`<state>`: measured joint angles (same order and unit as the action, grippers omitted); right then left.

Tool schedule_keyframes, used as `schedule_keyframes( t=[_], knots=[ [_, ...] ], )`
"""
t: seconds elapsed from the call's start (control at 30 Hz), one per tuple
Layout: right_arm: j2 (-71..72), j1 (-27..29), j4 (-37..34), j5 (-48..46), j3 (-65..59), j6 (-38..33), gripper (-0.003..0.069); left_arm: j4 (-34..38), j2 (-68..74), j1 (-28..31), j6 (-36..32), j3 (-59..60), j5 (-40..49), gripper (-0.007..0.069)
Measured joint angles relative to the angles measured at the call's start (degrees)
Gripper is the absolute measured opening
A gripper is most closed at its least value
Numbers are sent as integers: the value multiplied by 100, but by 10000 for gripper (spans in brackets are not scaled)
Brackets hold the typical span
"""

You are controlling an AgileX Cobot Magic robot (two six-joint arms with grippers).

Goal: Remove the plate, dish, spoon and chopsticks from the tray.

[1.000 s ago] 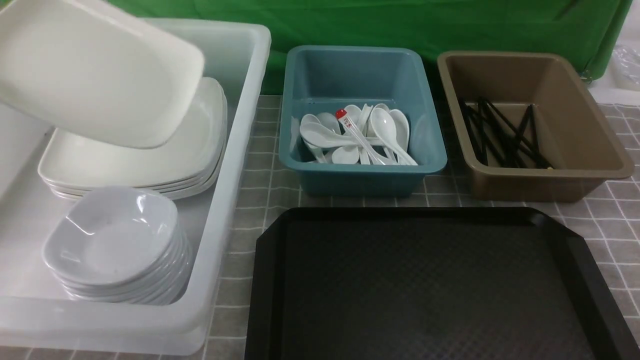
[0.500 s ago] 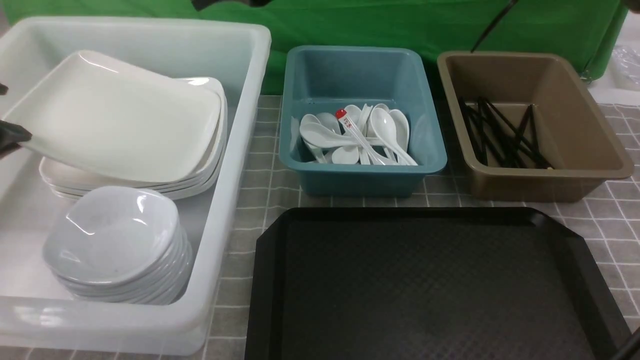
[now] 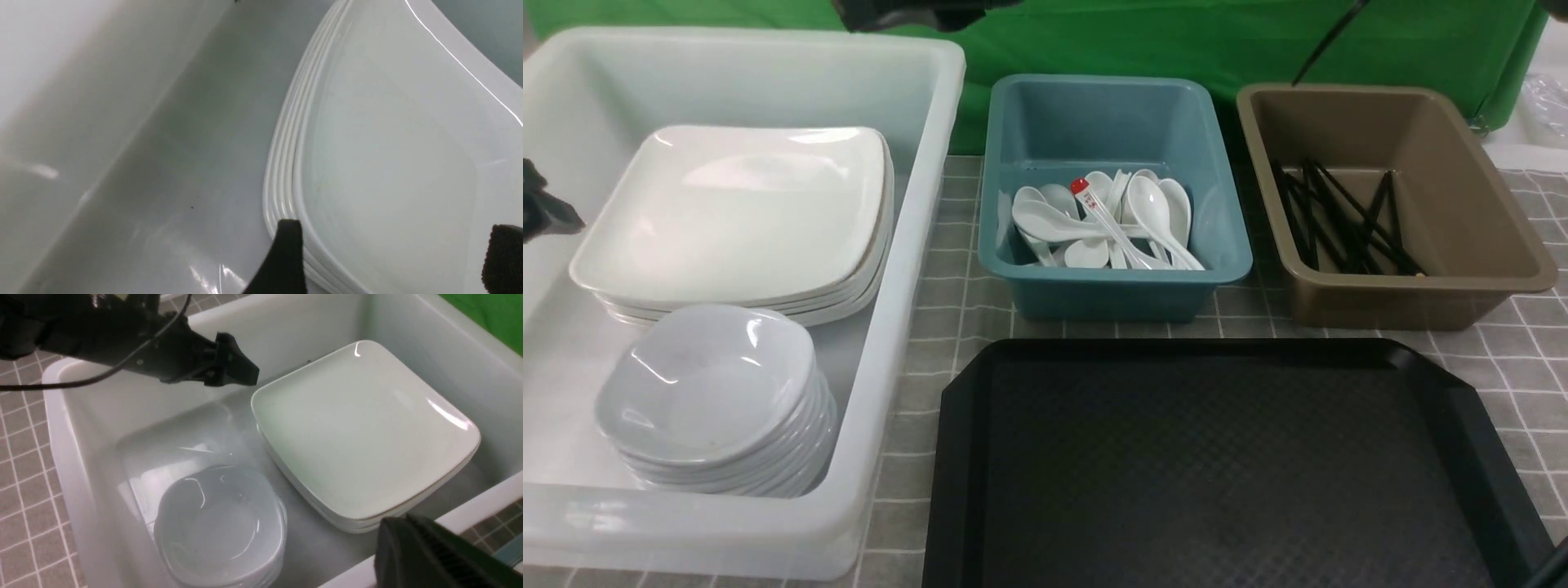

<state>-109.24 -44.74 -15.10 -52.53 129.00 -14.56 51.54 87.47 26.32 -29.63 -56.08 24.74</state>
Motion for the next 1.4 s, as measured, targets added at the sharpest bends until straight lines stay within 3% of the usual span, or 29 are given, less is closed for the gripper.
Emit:
schedule_keyframes(
  t=[0.2, 0.43, 0.47, 0.57, 0.73, 0.97, 1.1, 1.13, 1.23, 1.4],
  knots=[
    [30, 0, 176, -438, 0, 39, 28, -218, -483, -77, 42, -46, 219, 591],
    [587, 92, 1261, -1021, 0, 646, 28, -762, -1268, -1235, -668, -288, 591, 213],
    [783, 99, 1510, -1117, 0, 710, 28, -911, -1452, -1640, -739, -299, 697, 112],
    [1279, 99, 2086, -1294, 0, 988, 28, -1436, -1849, -2628, -619, -299, 931, 20],
    [2245, 99, 2615, -1326, -378, 1241, 28, -2510, -2416, -3594, 250, -288, 1217, 1],
    [3786, 99, 3033, -616, -2223, 1719, 28, -3019, -3236, -3790, 692, 296, 1169, 1],
    [5461, 99, 3278, 1222, -4831, 2325, 28, -2917, -4065, -3790, 727, 1171, 919, 1],
    [5541, 99, 3278, 1316, -4831, 2365, 28, -2904, -4147, -3790, 727, 1255, 900, 1],
    [7130, 99, 4038, 3029, -7280, 3275, 28, -2548, -4911, -3790, 729, 1979, 657, 1],
    [9034, 99, 4398, 4797, -9519, 3659, 26, -2029, -5880, -3790, 729, 2831, 123, 1]
  ],
)
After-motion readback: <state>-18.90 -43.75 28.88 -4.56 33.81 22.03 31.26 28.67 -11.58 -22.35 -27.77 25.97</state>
